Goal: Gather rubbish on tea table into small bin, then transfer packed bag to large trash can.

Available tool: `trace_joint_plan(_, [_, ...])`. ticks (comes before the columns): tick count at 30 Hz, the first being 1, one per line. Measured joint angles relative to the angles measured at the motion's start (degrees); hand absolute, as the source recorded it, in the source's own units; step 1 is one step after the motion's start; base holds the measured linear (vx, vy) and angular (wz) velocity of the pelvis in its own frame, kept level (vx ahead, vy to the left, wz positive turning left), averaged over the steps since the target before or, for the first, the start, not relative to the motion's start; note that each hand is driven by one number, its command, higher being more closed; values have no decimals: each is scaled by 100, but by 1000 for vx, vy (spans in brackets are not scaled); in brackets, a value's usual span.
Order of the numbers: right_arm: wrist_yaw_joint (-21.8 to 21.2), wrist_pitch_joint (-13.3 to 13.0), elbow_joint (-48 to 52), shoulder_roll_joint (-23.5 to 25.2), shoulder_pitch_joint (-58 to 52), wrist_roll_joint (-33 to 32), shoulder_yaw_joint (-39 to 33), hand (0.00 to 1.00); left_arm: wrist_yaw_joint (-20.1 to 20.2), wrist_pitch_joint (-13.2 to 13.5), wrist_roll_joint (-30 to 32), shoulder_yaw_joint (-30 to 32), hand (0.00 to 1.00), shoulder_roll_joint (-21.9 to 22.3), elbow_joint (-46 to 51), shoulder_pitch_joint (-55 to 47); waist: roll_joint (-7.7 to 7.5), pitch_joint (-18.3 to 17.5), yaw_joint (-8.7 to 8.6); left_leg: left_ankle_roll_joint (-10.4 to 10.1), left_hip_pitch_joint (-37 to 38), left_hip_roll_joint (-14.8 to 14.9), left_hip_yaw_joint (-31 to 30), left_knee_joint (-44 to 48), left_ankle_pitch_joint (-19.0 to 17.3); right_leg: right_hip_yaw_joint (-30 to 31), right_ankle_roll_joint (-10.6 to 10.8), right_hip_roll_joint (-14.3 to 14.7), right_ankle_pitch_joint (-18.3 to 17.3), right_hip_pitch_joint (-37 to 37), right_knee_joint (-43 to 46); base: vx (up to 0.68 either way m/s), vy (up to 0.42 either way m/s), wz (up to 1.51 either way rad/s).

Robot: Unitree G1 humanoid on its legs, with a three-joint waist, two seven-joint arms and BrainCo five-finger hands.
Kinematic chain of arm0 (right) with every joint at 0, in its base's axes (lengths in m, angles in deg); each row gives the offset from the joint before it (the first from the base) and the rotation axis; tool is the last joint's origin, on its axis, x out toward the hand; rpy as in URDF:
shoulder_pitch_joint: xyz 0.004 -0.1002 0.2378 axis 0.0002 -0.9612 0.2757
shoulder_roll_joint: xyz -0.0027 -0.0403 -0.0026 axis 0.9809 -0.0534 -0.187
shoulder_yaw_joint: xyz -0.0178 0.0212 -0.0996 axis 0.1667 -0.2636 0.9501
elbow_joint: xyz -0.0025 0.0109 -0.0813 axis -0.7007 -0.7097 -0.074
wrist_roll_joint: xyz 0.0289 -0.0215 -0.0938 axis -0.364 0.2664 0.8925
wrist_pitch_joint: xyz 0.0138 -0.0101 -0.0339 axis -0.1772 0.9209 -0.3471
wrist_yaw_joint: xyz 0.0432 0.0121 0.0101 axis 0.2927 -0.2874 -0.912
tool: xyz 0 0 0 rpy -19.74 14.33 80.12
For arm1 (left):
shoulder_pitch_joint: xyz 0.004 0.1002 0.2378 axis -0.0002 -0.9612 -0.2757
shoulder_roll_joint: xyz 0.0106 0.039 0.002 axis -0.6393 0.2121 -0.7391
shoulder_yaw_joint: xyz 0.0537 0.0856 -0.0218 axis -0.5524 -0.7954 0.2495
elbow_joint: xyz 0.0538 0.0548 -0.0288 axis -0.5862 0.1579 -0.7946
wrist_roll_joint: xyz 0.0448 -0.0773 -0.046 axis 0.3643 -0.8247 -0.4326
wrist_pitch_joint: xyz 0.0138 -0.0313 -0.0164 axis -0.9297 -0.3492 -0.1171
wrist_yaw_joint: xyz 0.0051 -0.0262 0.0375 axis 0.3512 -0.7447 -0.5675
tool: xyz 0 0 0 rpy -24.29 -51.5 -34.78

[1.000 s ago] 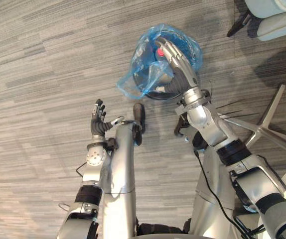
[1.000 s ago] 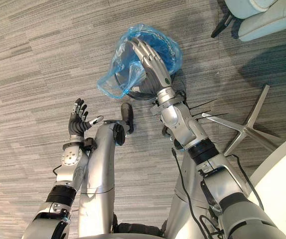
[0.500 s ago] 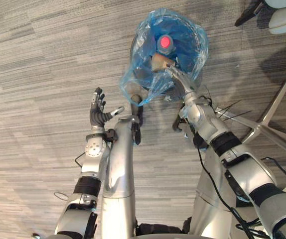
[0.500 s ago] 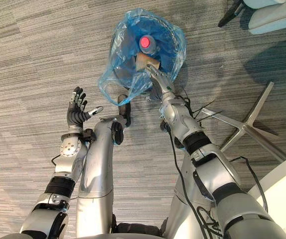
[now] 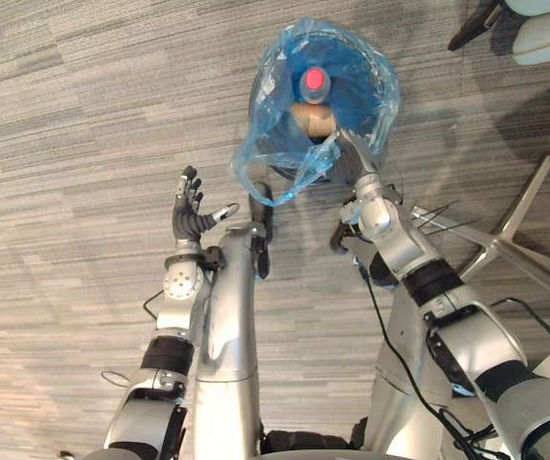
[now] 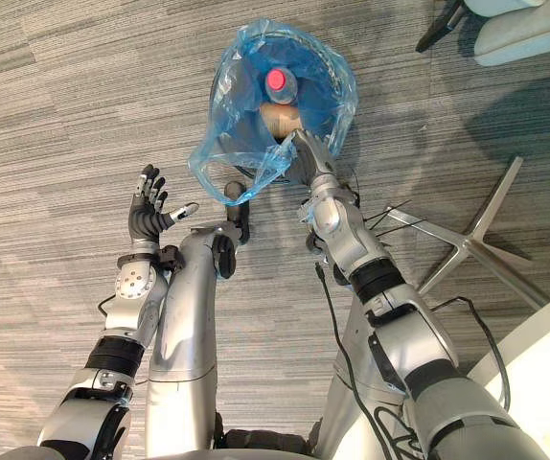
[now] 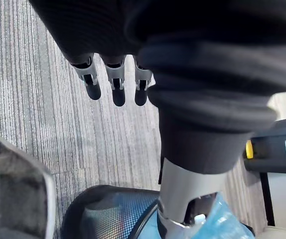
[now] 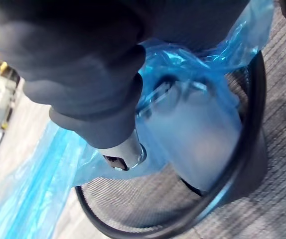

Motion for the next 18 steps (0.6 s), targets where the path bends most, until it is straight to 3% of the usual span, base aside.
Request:
trace_joint_plan(3, [-86,-233,546,284,-540,-977,-223,100,16,-79,115,-19,0,218,-16,-97,-97,-41,-18,-19,600,48,54,-338,20,-21,-43,86,53,585,-363,-45,26,-5])
trace_joint_plan(6, [-271,-408,988,632,-1268,-1601,-234,100,22,-126,214,-55,0,243,-23,-504,-354,-185,-153,-99,1381,71,126,-872,129,-44,-4,171,117,1305,-820,-11,6,2])
trace_joint_plan(8, [-373,-451,1236,705,-1741,-1807,-193,100,26,-168,218,-71,0,252,-31,-732,-505,-273,-157,-138,1894,71,164,-1219,212,-87,-9,192,142,1785,-1106,14,-9,4])
trace_joint_plan(11, [-530,-453,1500,716,-2331,-1988,-100,100,102,-193,219,-348,0,248,-56,-1076,-572,-364,-134,-177,2788,73,171,-1783,324,-247,-197,255,285,2728,-1694,55,-9,12])
trace_joint_plan(14, [-662,-453,1722,862,-2934,-2166,-76,100,153,-207,228,-590,0,328,-156,-1429,-622,-430,-126,-139,3782,59,250,-2356,438,-337,-190,291,405,3738,-2258,101,22,12])
trace_joint_plan(15, [-672,-454,1819,914,-3127,-2240,-70,100,155,-207,229,-619,0,369,-162,-1587,-632,-518,-117,-122,4053,65,273,-2516,449,-337,-156,344,450,4012,-2464,114,43,-4])
trace_joint_plan(18, [-884,-473,1861,1037,-3775,-2475,51,100,290,-211,278,-743,0,402,-297,-2185,-682,-1247,-133,-68,4938,71,437,-3327,598,-330,52,503,651,4877,-3374,148,50,-12])
